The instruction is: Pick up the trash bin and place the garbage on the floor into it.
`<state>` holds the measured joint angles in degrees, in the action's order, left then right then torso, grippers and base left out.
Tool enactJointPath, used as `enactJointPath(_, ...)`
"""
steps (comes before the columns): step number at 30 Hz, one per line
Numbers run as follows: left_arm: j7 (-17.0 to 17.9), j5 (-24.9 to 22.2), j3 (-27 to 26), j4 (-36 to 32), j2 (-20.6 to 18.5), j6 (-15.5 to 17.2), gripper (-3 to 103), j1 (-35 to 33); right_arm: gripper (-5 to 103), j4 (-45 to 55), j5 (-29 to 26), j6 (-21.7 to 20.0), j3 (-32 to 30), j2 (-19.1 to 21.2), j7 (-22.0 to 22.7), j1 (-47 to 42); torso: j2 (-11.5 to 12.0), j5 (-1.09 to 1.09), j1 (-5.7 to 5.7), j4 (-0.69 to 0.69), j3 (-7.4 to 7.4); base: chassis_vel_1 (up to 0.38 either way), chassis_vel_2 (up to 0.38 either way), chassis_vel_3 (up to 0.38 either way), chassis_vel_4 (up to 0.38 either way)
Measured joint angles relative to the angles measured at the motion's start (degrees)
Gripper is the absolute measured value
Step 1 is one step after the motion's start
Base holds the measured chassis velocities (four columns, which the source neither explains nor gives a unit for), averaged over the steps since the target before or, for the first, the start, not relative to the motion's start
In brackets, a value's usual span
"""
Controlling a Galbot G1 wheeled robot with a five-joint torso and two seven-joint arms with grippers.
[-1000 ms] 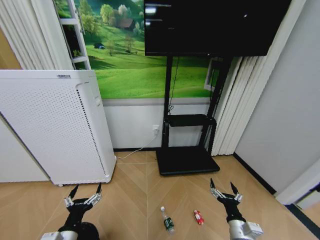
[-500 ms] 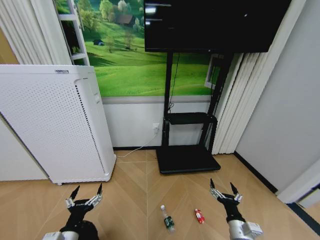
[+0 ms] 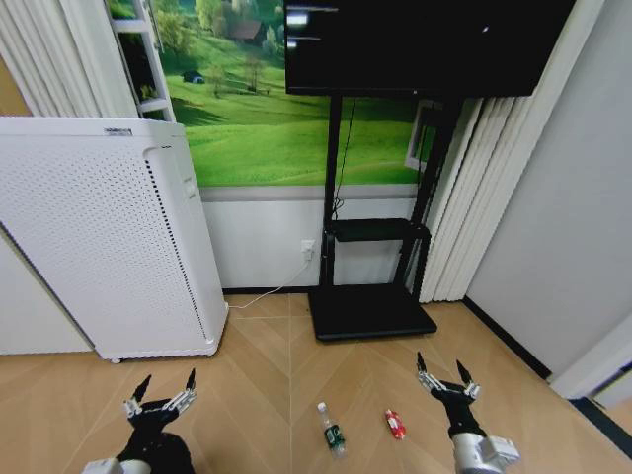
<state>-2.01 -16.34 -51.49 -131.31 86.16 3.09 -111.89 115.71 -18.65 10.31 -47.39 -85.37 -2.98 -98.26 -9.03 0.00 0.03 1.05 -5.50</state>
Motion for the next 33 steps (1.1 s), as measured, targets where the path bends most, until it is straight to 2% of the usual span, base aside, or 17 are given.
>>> enactJointPath(3,0.55,-1.23,-4.43,0.84,-0.69,-0.02,99,-1.94,100,-0.72,-1.40,-0.22,-0.62,1.20,0.21,0.95,0.09,0.00,-0.01,0.00,0.08,0.000,0.000,0.000,0.000)
enactJointPath(5,1.11,-5.90,-9.28,1.77,-1.32,0.58,100,-5.90,100,-1.52,-2.81,-0.47,-1.15,2.28,0.67,1.99,0.09,0.00,-0.01,-0.01,0.08,0.000,0.000,0.000,0.000)
enactJointPath(7,1.55,-7.68,-10.12,1.93,-1.44,0.46,100,-7.03,100,-1.77,-3.17,-0.58,-1.27,2.51,0.75,2.28,0.08,0.00,-0.01,-0.02,0.08,0.000,0.000,0.000,0.000)
enactJointPath(9,6.29,-17.59,-11.88,0.97,-1.61,-1.72,100,-12.80,100,-2.72,-4.15,-0.81,-1.52,2.87,0.96,3.45,0.01,-0.02,-0.01,-0.02,0.04,0.000,0.000,0.000,0.000)
enactJointPath(10,7.31,-20.08,-12.38,0.49,-1.55,-2.26,100,-14.69,100,-3.00,-4.37,-0.92,-1.56,2.85,1.01,3.76,-0.02,0.01,0.00,-0.01,0.02,0.000,0.000,0.000,0.000)
enactJointPath(11,7.31,-20.08,-12.38,0.49,-1.55,-2.26,100,-14.69,100,-3.00,-4.37,-0.92,-1.56,2.85,1.01,3.76,-0.02,0.01,0.00,-0.01,0.02,0.000,0.000,0.000,0.000)
enactJointPath(13,9.89,-24.92,-12.69,0.75,-1.57,-3.29,100,-19.15,100,-4.14,-4.96,-1.09,-1.49,2.42,1.10,4.70,-0.10,0.01,0.00,-0.02,-0.04,0.000,0.000,0.000,0.000)
enactJointPath(15,10.57,-25.67,-12.64,1.28,-1.68,-3.24,100,-19.83,100,-4.55,-5.01,-1.09,-1.43,2.25,1.09,4.98,-0.12,0.00,0.01,-0.02,-0.05,0.000,0.000,0.000,0.000)
enactJointPath(18,14.42,-29.70,-12.57,1.65,-1.94,1.88,100,-21.00,100,-6.24,-5.62,-0.90,-1.24,1.67,0.77,5.85,-0.20,-0.01,0.04,-0.01,-0.11,0.000,0.000,0.000,0.000)
enactJointPath(19,14.42,-29.70,-12.57,1.65,-1.94,1.88,100,-21.00,100,-6.24,-5.62,-0.90,-1.24,1.67,0.77,5.85,-0.20,-0.01,0.04,-0.01,-0.11,0.000,0.000,0.000,0.000)
enactJointPath(20,15.49,-30.78,-12.56,1.40,-1.94,4.67,100,-21.18,100,-7.18,-6.10,-0.57,-1.27,1.44,0.39,6.30,-0.23,0.00,0.06,0.00,-0.13,0.000,0.000,0.000,0.000)
enactJointPath(22,15.95,-30.81,-12.43,1.50,-1.94,5.98,100,-21.18,100,-7.94,-6.44,-0.27,-1.35,1.29,0.16,6.59,-0.25,0.01,0.07,-0.01,-0.15,0.000,0.000,0.000,0.000)
enactJointPath(23,16.31,-30.70,-12.01,2.16,-2.00,8.19,100,-21.11,100,-9.10,-6.85,0.34,-1.52,1.10,-0.22,6.93,-0.28,0.00,0.09,-0.01,-0.17,0.000,0.000,0.000,0.000)
enactJointPath(25,16.32,-30.99,-11.62,2.64,-2.13,10.02,100,-21.08,100,-9.90,-7.09,0.76,-1.57,1.02,-0.49,7.02,-0.30,-0.01,0.09,-0.01,-0.18,0.000,0.000,0.000,0.000)
enactJointPath(27,14.73,-32.63,-11.21,3.21,-2.51,15.12,101,-21.77,100,-10.98,-7.64,1.42,-1.59,1.00,-0.91,6.97,-0.35,0.00,0.11,0.00,-0.21,0.000,0.000,0.000,0.000)
enactJointPath(28,14.73,-32.63,-11.21,3.21,-2.51,15.12,101,-21.77,100,-10.98,-7.64,1.42,-1.59,1.00,-0.91,6.97,-0.35,0.00,0.11,0.00,-0.21,0.000,0.000,0.000,0.000)
enactJointPath(33,11.33,-32.77,-10.05,5.39,-2.67,21.09,99,-21.87,100,-11.91,-8.23,1.51,-1.19,1.02,-1.03,7.41,-0.41,0.00,0.13,-0.01,-0.25,0.000,0.000,0.000,0.000)
